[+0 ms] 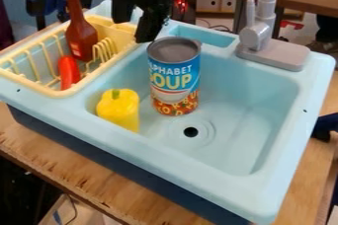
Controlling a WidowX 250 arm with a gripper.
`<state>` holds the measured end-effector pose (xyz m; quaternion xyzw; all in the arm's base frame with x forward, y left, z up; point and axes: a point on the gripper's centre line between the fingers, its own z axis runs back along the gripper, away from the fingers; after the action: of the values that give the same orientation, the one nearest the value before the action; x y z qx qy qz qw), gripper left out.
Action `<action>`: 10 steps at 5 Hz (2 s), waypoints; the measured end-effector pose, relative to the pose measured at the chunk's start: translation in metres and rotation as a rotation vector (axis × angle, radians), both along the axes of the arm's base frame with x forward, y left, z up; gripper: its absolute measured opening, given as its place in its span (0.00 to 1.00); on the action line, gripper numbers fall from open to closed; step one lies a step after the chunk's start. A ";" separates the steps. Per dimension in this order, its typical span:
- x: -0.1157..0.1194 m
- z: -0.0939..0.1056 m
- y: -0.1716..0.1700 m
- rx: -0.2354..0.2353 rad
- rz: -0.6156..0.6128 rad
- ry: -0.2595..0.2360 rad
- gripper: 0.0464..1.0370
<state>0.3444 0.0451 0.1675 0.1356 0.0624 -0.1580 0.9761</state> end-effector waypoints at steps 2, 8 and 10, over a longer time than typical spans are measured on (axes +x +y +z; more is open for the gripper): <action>-0.006 -0.014 -0.001 0.039 -0.003 0.044 0.96; -0.024 -0.019 -0.112 -0.171 -0.158 -0.078 0.96; -0.031 -0.008 -0.108 -0.216 0.017 -0.115 0.96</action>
<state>0.3138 -0.0630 0.1597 0.0379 -0.0097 -0.1474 0.9883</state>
